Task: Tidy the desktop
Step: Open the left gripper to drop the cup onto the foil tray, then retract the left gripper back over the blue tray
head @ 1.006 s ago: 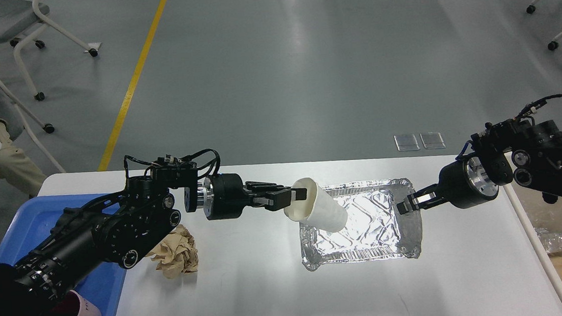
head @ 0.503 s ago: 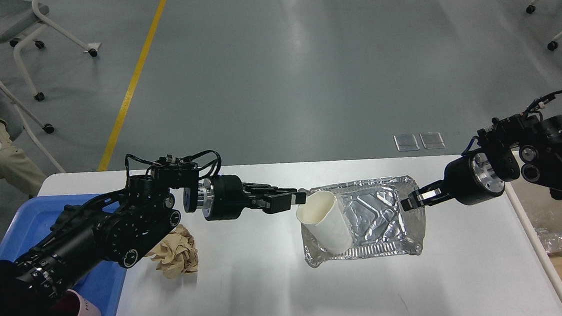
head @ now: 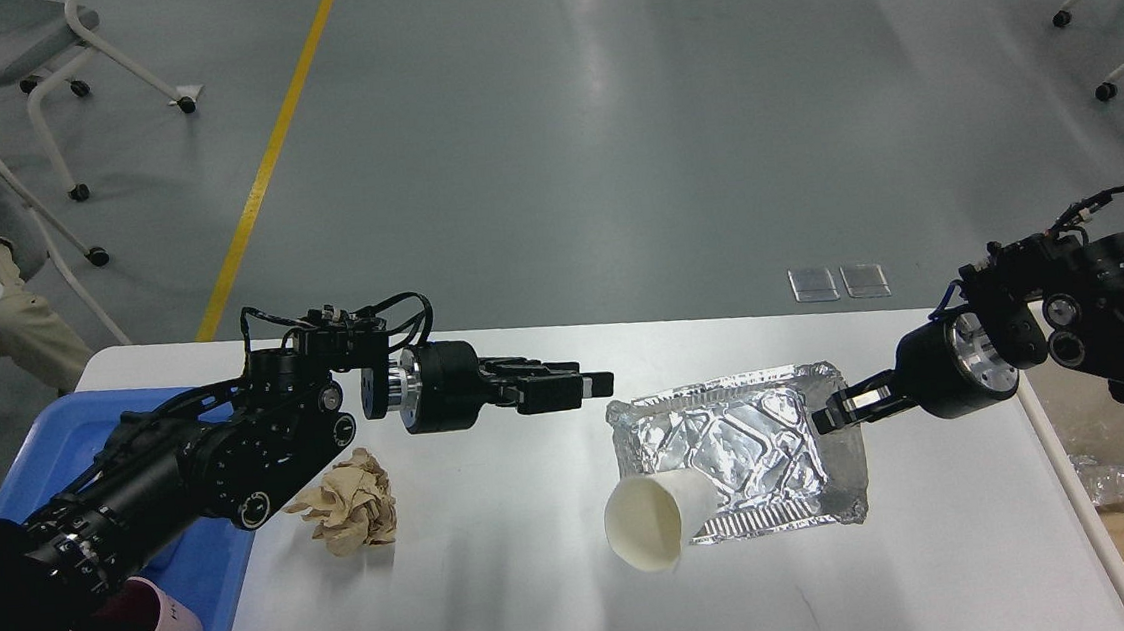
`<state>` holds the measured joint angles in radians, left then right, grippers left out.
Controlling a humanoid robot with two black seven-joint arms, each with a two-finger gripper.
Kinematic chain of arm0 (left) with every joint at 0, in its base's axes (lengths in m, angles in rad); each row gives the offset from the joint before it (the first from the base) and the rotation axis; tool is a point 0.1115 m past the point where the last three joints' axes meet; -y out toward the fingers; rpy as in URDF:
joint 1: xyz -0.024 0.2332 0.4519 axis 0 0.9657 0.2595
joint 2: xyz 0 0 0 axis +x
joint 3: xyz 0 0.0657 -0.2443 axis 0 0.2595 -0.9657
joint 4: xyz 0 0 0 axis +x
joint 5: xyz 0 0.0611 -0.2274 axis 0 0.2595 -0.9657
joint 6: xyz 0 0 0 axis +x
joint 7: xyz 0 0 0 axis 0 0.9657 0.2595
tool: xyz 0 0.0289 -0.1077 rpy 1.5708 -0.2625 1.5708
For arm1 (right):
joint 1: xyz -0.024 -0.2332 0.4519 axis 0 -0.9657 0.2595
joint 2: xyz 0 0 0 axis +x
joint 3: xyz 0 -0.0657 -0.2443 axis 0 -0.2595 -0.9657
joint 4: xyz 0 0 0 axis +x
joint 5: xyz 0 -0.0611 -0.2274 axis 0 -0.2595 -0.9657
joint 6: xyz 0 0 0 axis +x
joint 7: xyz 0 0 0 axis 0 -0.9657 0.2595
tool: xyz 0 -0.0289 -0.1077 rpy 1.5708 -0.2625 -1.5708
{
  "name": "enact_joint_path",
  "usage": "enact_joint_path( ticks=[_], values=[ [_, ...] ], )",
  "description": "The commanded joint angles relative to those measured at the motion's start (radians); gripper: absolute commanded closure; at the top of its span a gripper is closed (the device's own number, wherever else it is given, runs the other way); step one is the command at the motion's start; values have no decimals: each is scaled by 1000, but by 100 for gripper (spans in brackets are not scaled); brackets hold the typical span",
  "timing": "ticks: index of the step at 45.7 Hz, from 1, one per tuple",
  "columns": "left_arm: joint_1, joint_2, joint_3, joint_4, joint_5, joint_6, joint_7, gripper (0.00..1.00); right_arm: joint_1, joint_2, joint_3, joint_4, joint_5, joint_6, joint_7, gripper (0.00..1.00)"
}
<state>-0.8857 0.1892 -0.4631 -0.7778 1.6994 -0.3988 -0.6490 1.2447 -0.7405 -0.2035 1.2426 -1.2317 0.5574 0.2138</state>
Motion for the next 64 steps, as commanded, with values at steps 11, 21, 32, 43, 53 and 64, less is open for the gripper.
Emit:
enact_joint_path(
  ticks=[11, 21, 32, 43, 53, 64],
  values=[
    [5, 53, -5, -1, -101, -2, 0, 8, -1, 1, -4, 0, 0, -1, -1, 100],
    [10, 136, -8, -11, -199, -3, 14, 5, -1, 1, -4, 0, 0, -1, -1, 100],
    [33, 280, 4, -52, -412, -6, 54, 4, -4, 3, -5, 0, 0, -1, -1, 100],
    [123, 463, -6, -153, -474, 1, 299, 4, -10, 1, -5, -2, 0, -2, -1, 100],
    [191, 585, 6, -158, -578, 61, 331, 4, -16, 3, -4, -2, 0, -5, -1, 100],
    [297, 713, 11, -160, -754, 100, 377, 4, -18, 3, -4, -2, 0, -5, -2, 100]
  ],
)
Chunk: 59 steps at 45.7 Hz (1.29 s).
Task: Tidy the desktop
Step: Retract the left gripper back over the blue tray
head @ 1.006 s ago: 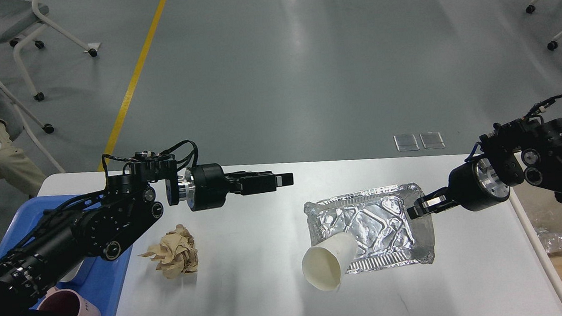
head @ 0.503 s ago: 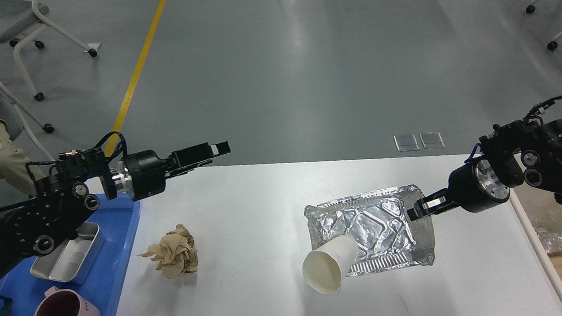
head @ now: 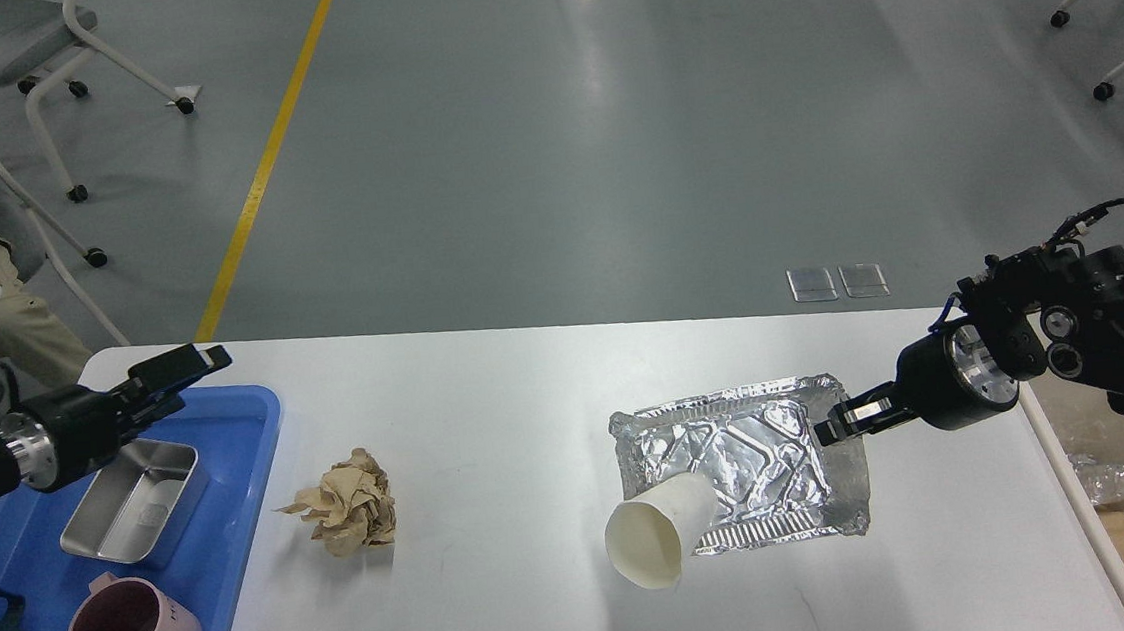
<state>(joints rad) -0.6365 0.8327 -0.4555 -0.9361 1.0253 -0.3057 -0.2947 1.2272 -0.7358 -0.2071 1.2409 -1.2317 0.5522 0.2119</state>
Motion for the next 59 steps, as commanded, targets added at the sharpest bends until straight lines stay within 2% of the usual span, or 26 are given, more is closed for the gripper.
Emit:
enact_joint_path(
  ticks=[1, 8, 17, 26, 31, 38, 50, 53, 59],
  values=[
    [58, 83, 5, -1, -88, 8, 26, 4, 0, -2, 0, 0, 0, 0, 0, 100],
    [135, 204, 18, 0, -165, 23, 35, 4, -2, 4, 0, -1, 0, -5, 0, 100],
    [196, 258, 31, -4, -249, 59, 37, 4, -2, 18, -2, -5, 0, -8, -3, 100],
    [189, 286, 130, 0, -251, 151, 38, 4, -3, 13, -2, -5, 0, -8, -3, 100],
    [152, 289, 135, -21, -243, 136, 37, 4, -3, 18, -2, -6, 0, -8, -3, 100],
    [66, 289, 132, -141, -254, 65, 40, 4, -5, 16, -2, -6, 0, -8, -3, 100],
    [37, 351, 132, -429, -264, 86, 45, 4, -5, 16, 0, -5, 1, -8, -3, 100],
    [37, 361, 133, -461, -264, 118, 58, 4, -5, 15, 0, -5, 1, -8, -3, 100],
    [38, 376, 133, -469, -280, 129, 66, 4, -5, 10, 0, -3, 1, -8, -3, 100]
  ],
)
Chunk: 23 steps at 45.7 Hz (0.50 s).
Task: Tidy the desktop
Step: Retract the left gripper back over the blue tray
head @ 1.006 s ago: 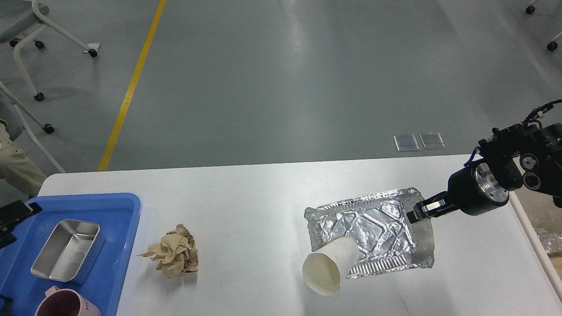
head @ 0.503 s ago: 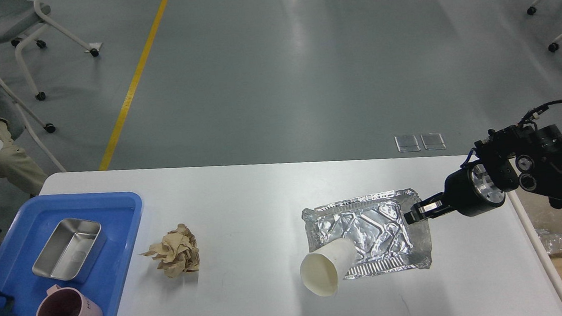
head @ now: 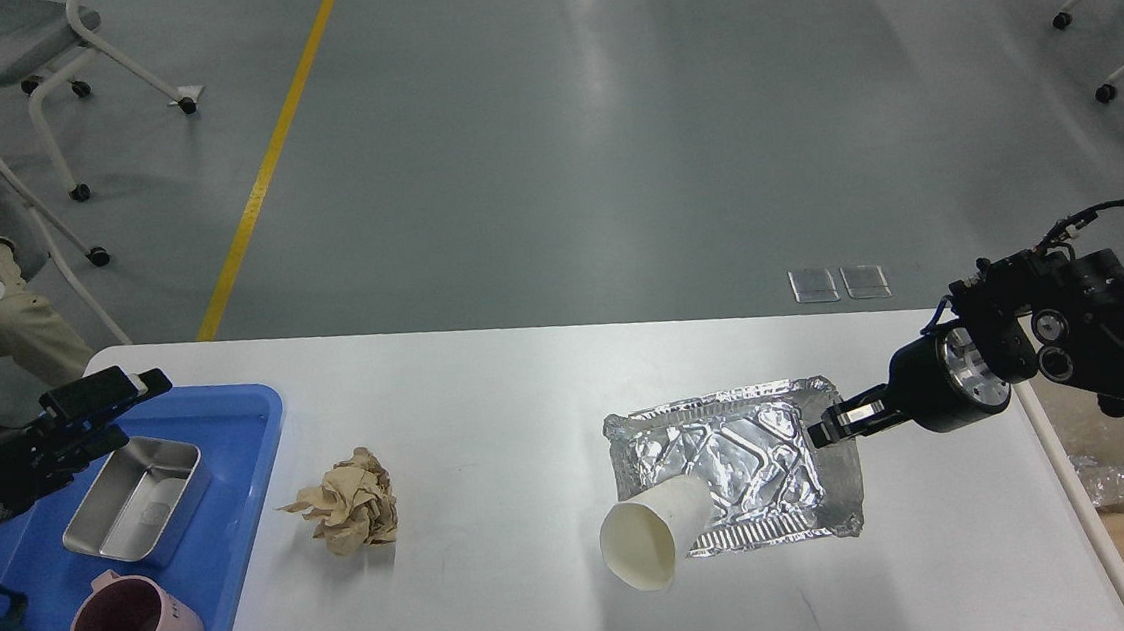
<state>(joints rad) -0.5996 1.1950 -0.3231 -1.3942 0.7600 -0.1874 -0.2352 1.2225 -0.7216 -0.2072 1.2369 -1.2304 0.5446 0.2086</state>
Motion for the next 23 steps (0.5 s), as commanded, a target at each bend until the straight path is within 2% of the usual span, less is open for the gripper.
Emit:
enact_joint_path(
  ticks=[1, 13, 23],
  values=[
    [3, 20, 1, -11, -27, 11, 7, 4, 0, -4, 0, 3, 0, 0, 0, 100],
    [9, 38, 6, -29, -335, 6, 5, 4, 0, -5, 2, 4, 0, 0, 0, 100],
    [11, 66, 6, -109, -458, 11, 7, 4, 0, -7, 5, 4, 0, 0, 0, 100]
  ],
)
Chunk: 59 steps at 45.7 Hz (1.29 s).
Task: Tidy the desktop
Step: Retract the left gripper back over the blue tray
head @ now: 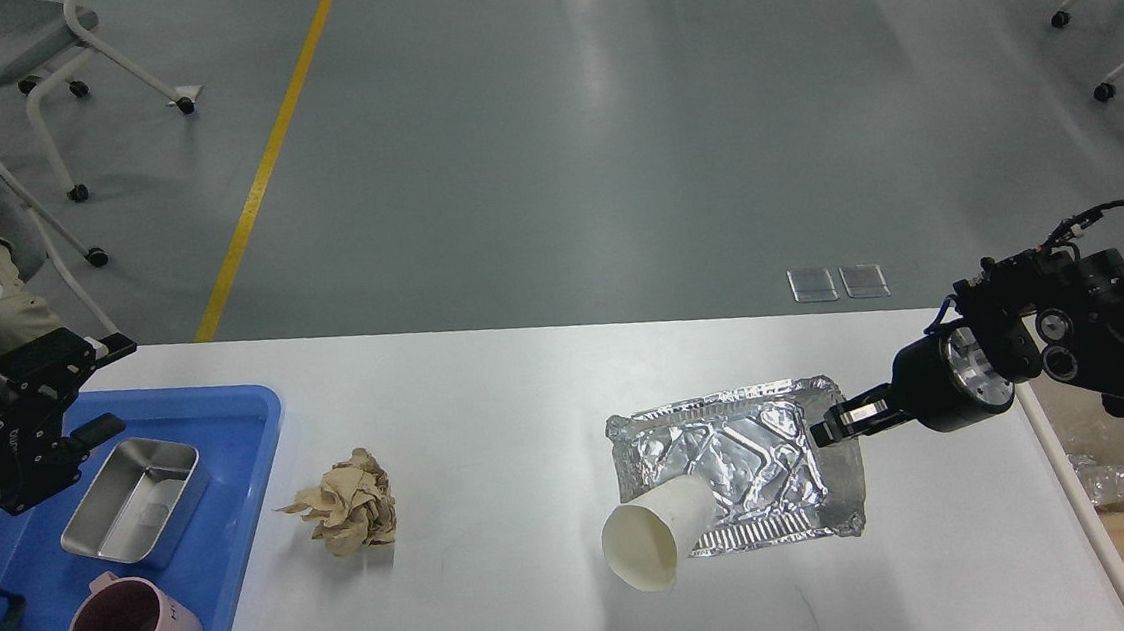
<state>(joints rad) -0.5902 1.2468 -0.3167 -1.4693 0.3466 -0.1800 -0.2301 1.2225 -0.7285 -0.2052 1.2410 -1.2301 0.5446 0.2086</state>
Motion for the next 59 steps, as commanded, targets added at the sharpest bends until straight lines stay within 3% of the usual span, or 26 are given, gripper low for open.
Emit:
enact_joint_path(
  ticks=[1, 12, 27, 39, 59],
  values=[
    [1, 14, -1, -36, -49, 4, 1, 4, 0, 0, 3, 0, 0, 0, 0, 100],
    [24, 16, 54, -25, -14, 48, -11, 4, 0, 4, 6, 0, 0, 0, 0, 100],
    [0, -58, 74, 66, 467, 80, -17, 4, 0, 0, 17, 9, 0, -2, 0, 100],
    [1, -214, 84, 205, 899, 86, -31, 4, 2, -2, 21, 17, 0, -2, 0, 100],
    [-131, -523, 245, 438, 956, 85, -51, 4, 0, -15, 20, 31, 0, -3, 0, 100]
  ],
)
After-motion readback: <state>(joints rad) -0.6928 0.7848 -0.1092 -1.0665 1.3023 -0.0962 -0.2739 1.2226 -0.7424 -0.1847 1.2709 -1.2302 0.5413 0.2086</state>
